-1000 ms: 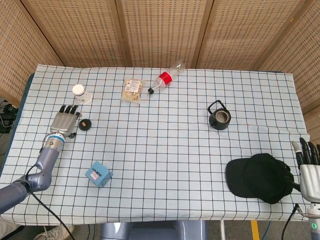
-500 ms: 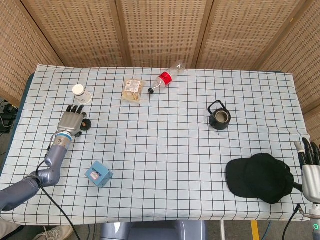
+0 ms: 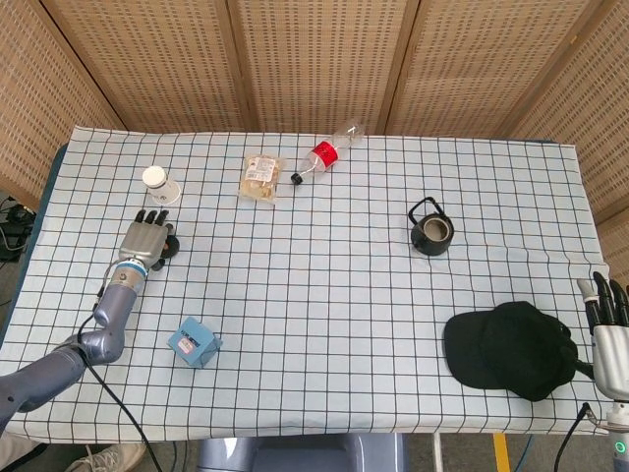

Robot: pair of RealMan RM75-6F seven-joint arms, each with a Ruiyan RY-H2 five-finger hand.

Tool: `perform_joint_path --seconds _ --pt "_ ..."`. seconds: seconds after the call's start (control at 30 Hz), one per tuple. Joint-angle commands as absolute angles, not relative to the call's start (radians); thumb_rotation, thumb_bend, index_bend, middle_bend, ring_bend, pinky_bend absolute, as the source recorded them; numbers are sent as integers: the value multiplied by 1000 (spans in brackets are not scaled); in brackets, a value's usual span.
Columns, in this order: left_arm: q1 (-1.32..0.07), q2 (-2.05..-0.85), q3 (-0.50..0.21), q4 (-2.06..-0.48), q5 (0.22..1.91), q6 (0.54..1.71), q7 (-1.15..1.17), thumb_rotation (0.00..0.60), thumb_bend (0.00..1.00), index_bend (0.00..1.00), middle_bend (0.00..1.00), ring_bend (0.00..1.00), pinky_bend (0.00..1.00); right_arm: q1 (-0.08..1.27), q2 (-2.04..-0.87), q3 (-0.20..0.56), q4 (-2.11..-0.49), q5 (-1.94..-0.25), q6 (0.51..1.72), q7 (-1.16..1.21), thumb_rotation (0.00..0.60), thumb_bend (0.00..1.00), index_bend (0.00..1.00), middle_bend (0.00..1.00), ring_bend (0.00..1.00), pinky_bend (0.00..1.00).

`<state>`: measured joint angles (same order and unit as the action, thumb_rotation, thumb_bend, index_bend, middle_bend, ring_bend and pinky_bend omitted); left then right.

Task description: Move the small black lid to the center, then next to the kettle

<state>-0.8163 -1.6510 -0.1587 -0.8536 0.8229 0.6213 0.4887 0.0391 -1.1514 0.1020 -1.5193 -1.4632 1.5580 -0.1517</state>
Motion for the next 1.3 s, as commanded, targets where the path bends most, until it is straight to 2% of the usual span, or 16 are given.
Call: perform_joint_path --seconds 0.03,0.47,0.6,0.77,1.07,1.3 --pt "-813 -1657 -159 -852 831 629 474 600 371 347 0 0 0 39 -1153 100 -1520 -1469 1560 -154 600 167 29 0 0 0" --pt "-766 -1569 -172 -1028 984 760 334 600 373 389 0 0 0 41 -1153 103 -1517 -1473 1561 -141 600 167 29 0 0 0" --pt "-778 -1528 -185 -1121 1008 799 358 600 373 387 0 0 0 42 -1150 105 -1520 -1470 1558 -132 600 167 32 0 0 0" --pt "-828 -1513 -206 -1196 976 785 432 600 373 382 0 0 0 43 -1145 112 -1518 -1459 1552 -116 600 167 32 0 0 0" --pt "-964 -1609 -245 -1215 846 746 588 600 372 377 0 0 0 47 -1138 128 -1501 -1425 1532 -84 600 167 32 0 0 0" --pt "-1092 -1749 -258 -1116 729 712 691 600 372 374 0 0 0 49 -1135 131 -1491 -1415 1522 -65 600 167 32 0 0 0"
